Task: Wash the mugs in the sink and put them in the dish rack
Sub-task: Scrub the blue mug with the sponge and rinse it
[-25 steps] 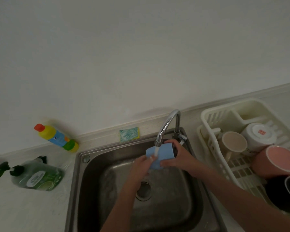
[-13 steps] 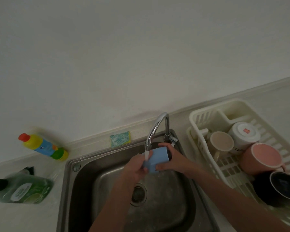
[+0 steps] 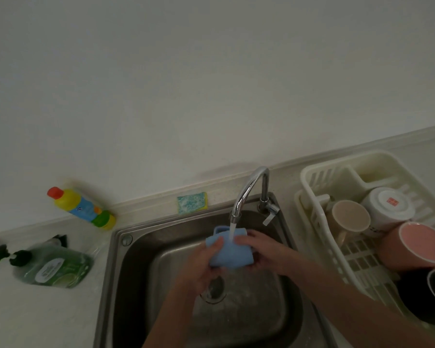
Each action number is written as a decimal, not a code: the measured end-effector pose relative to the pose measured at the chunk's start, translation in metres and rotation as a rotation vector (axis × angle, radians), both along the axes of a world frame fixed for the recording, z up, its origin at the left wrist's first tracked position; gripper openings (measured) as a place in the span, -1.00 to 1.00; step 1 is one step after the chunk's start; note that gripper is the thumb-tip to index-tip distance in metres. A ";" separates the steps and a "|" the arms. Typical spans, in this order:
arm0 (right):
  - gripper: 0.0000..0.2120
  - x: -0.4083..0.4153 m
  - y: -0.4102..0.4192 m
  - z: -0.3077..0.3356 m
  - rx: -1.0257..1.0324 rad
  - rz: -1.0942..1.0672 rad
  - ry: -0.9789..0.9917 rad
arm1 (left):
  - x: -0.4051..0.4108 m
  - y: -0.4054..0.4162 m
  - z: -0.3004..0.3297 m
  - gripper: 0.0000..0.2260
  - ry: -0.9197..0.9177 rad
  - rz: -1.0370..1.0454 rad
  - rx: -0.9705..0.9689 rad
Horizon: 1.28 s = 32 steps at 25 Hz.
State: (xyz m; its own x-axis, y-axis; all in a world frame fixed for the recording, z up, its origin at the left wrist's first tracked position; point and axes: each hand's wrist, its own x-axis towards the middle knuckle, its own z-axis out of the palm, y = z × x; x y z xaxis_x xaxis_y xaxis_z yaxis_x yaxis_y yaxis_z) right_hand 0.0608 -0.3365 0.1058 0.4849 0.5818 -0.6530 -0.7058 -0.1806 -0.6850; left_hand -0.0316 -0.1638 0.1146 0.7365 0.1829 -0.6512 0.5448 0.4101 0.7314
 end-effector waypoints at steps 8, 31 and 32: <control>-0.52 -0.001 -0.002 -0.001 0.019 0.133 -0.188 | -0.005 0.000 0.005 -0.67 0.006 0.003 -0.090; -0.46 -0.005 0.001 0.007 0.007 0.117 0.016 | 0.000 0.003 0.009 -0.55 0.042 0.041 -0.073; -0.47 -0.005 0.002 0.004 0.005 0.114 -0.017 | 0.000 0.001 0.010 -0.60 0.035 0.041 -0.080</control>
State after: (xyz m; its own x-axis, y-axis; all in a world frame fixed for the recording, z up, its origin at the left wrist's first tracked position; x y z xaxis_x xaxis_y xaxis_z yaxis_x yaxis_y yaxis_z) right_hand 0.0562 -0.3346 0.1100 0.4265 0.6372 -0.6419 -0.6691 -0.2553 -0.6979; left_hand -0.0320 -0.1628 0.1243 0.7061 0.1588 -0.6901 0.5512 0.4886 0.6764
